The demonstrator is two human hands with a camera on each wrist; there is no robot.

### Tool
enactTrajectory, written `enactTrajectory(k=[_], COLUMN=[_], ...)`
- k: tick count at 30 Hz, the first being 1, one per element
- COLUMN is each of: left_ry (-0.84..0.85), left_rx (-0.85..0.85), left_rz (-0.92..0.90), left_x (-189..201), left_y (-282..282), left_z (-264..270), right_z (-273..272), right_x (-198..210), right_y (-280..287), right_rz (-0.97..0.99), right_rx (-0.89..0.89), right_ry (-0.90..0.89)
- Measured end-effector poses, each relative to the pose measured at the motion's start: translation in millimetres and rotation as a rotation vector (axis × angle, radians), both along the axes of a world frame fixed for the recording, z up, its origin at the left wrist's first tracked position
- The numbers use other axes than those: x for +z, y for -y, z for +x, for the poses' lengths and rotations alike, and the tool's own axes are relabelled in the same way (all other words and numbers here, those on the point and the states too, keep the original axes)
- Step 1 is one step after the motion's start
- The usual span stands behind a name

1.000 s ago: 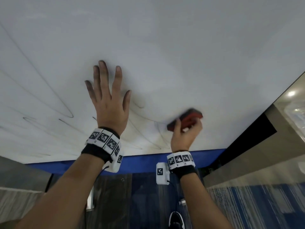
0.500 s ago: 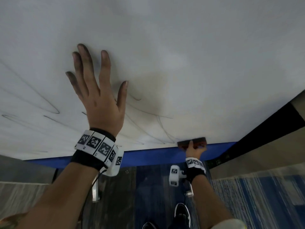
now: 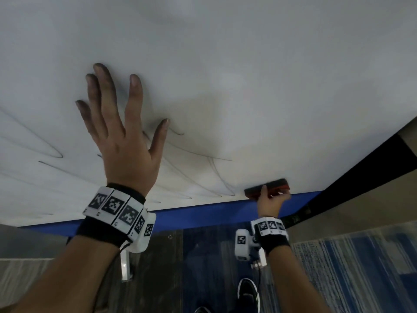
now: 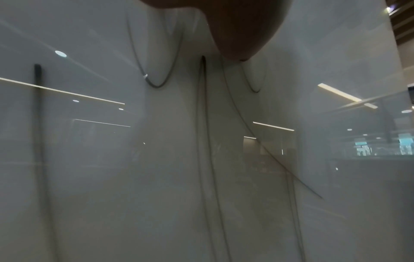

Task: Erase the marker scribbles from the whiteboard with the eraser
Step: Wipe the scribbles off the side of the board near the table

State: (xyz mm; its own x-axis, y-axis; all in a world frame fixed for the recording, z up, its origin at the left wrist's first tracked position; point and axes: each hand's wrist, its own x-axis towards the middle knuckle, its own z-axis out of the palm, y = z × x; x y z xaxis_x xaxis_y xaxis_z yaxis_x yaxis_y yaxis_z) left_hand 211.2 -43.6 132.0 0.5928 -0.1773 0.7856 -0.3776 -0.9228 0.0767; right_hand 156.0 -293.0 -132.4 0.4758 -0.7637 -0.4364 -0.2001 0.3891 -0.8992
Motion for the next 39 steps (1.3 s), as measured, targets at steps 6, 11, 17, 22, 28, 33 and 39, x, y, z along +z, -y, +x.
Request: enactTrajectory(k=[6, 11, 17, 22, 28, 33, 39], left_ry=[-0.017, -0.043, -0.033, -0.001, 0.021, 0.036, 0.001], left_rx=[0.013, 0.044, 0.043, 0.042, 0.042, 0.032, -0.006], left_rz=[0.097, 0.102, 0.09, 0.086, 0.076, 0.097, 0.073], left_x=[-1, -2, -3, -8, -14, -17, -20], left_y=[-11, -7, -7, -7, -7, -9, -10], left_z=[-1, -5, -4, -1, 0, 5, 2], right_z=[-2, 9, 11, 0, 11, -6, 1], right_x=[-36, -19, 17, 128, 154, 77, 123], right_y=[57, -17, -130, -109, -115, -107, -115], right_rz=[0.334, 0.139, 0.032, -0.461, -0.834, -0.53, -0.506], right_rx=[0.002, 0.038, 0.181, 0.117, 0.254, 0.206, 0.221], right_ry=[-0.13, -0.001, 0.055, 0.327, 0.446, 0.25, 0.295])
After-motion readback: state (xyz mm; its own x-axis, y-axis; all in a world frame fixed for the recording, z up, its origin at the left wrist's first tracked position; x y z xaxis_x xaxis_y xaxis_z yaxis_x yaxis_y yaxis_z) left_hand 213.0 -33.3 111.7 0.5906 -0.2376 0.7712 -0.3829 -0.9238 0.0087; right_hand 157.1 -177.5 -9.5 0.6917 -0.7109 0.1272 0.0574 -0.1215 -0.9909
